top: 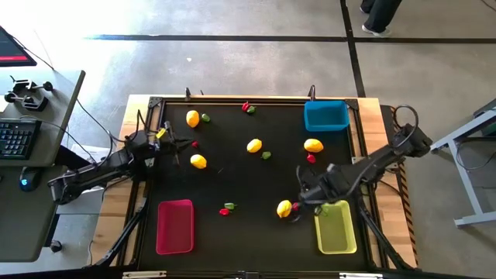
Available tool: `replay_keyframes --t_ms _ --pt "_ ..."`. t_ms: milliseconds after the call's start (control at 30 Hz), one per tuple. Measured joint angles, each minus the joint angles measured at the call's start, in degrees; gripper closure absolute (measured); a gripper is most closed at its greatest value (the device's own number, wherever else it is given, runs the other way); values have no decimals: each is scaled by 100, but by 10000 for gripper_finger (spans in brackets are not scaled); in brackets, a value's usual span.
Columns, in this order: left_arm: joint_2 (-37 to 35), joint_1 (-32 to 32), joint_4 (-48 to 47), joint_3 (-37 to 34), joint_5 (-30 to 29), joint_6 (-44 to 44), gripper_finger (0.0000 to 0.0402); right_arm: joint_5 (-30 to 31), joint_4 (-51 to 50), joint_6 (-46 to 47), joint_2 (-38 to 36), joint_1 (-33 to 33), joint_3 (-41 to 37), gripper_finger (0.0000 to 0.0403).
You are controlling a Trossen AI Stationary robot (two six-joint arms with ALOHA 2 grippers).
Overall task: Sort produce into baskets
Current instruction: Put the yellow lemon into the blue bin
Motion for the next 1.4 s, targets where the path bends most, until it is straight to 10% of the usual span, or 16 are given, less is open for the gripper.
replay_keyframes --t_ms 533,867,1400 --pt "117 0 109 0 331 189 401 395 4001 -5504 709 -2129 -3 402" --pt "117 0 102 0 320 189 401 449 5038 -6618 1514 -2781 -5 377" --pt "119 -1 61 0 310 147 401 431 5146 -8060 1806 -3384 210 227"
